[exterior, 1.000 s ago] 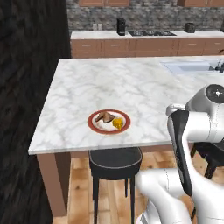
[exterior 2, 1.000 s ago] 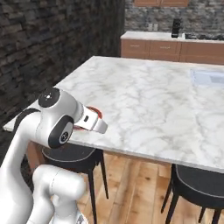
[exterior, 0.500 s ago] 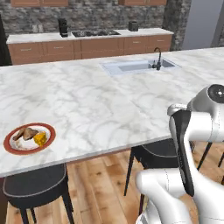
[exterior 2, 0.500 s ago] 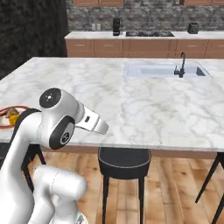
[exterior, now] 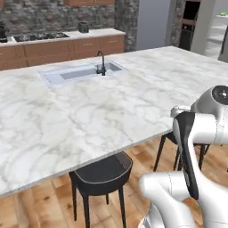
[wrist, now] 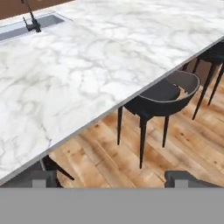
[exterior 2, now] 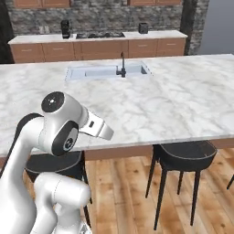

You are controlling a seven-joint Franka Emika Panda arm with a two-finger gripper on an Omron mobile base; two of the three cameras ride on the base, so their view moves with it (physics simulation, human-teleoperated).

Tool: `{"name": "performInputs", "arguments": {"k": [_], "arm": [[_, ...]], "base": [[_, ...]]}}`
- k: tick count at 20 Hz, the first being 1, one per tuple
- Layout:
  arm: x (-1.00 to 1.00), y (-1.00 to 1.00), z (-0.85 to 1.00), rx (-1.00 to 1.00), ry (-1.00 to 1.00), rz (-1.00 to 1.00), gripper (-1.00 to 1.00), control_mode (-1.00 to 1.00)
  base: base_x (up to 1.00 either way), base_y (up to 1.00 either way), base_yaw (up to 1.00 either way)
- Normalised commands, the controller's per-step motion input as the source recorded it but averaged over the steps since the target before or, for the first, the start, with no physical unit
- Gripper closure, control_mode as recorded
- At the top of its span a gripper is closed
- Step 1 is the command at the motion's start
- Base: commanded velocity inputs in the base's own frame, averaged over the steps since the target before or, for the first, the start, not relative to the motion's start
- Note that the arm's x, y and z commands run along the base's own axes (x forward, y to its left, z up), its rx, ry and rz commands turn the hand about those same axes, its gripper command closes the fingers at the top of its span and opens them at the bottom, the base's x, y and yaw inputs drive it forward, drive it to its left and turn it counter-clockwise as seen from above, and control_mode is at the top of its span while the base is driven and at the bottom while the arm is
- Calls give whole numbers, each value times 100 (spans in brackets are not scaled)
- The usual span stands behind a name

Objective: Take the cheese, chicken drumstick, and corn from the fridge and place them on the plate on the dining counter to create an appetizer plate.

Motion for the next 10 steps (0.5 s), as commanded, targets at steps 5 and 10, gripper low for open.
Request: {"name": "performInputs", "arguments": {"k": [5, 10], "arm": [[0, 0, 0, 0, 0, 0, -100, 100], [0, 0, 0, 0, 0, 0, -100, 100]], "base": [[0, -100, -31], [0, -100, -24]]}}
